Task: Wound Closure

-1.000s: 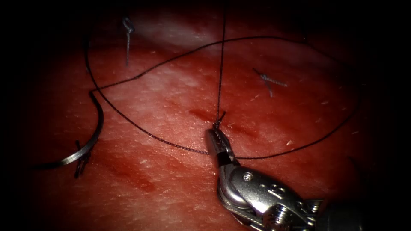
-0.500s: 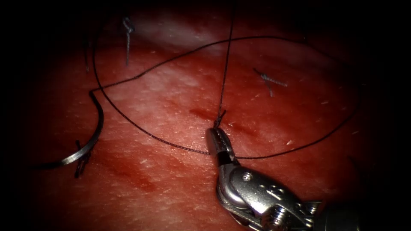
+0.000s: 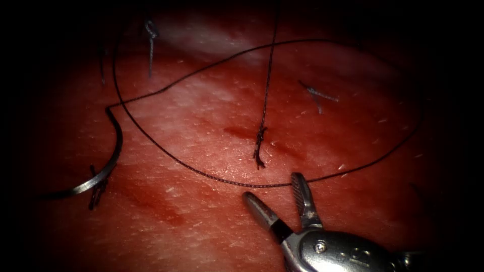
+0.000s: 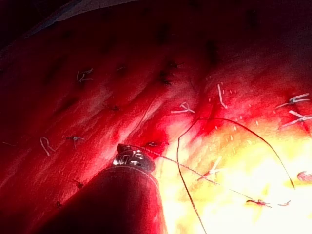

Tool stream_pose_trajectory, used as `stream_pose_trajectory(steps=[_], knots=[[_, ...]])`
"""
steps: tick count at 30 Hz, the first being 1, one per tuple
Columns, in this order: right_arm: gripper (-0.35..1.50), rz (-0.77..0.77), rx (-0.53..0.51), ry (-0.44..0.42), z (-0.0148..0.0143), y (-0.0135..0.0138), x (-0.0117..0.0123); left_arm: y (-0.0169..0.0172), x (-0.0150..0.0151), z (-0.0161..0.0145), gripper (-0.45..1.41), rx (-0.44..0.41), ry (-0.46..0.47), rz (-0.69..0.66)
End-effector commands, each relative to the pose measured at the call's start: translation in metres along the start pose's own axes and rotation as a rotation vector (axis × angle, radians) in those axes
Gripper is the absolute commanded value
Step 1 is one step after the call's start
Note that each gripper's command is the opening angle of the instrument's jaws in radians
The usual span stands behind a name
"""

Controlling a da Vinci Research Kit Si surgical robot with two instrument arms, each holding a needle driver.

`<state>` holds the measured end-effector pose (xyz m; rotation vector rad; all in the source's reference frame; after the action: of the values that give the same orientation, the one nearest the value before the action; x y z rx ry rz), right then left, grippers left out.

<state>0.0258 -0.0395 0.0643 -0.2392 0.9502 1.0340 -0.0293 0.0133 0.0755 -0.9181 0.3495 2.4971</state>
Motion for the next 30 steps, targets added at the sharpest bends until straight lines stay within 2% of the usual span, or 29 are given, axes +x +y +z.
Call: stream_pose_trajectory(steps=[1,2,3,5,7,9,10,14,15,16,21,24,30], knots=[[0.88,-0.009,0.010,0.001,0.0003,-0.0002,0.0003,0.0000,0.0003,0.0008,-0.45,-0.001,0.003,0.000],[0.89,-0.012,0.047,-0.007,0.0001,0.0000,0.0007,0.0000,0.0007,0.0002,-0.45,-0.009,0.003,-0.005],[0.98,-0.010,0.094,-0.035,0.0000,0.0003,0.0011,0.0001,0.0010,-0.0003,-0.45,-0.015,0.003,-0.009],[1.18,-0.011,0.123,-0.061,-0.0002,0.0007,0.0016,0.0003,0.0015,-0.0014,-0.45,-0.027,0.004,-0.015],[1.25,-0.010,0.165,-0.062,-0.0002,0.0011,0.0022,0.0006,0.0021,-0.0028,-0.45,-0.043,0.007,-0.022],[1.21,-0.004,0.191,-0.059,0.0001,0.0019,0.0026,0.0010,0.0028,-0.0043,-0.45,-0.059,0.010,-0.029],[1.09,0.026,0.207,-0.057,0.0007,0.0027,0.0030,0.0014,0.0034,-0.0055,-0.45,-0.071,0.010,-0.035],[0.99,0.064,0.246,-0.055,0.0020,0.0040,0.0032,0.0020,0.0044,-0.0078,-0.45,-0.091,0.012,-0.032],[0.93,0.129,0.262,-0.064,0.0030,0.0049,0.0030,0.0024,0.0049,-0.0094,-0.45,-0.105,0.014,-0.030],[1.01,0.160,0.269,-0.069,0.0034,0.0053,0.0029,0.0026,0.0051,-0.0101,-0.45,-0.111,0.015,-0.026],[1.08,0.201,0.295,-0.090,0.0050,0.0063,0.0019,0.0033,0.0061,-0.0130,-0.45,-0.135,0.019,-0.015],[1.28,0.242,0.283,-0.113,0.0071,0.0066,0.0010,0.0038,0.0073,-0.0153,-0.45,-0.142,0.017,-0.001],[1.31,0.254,0.270,-0.111,0.0096,0.0068,0.0005,0.0045,0.0088,-0.0171,-0.45,-0.141,0.025,0.008]])
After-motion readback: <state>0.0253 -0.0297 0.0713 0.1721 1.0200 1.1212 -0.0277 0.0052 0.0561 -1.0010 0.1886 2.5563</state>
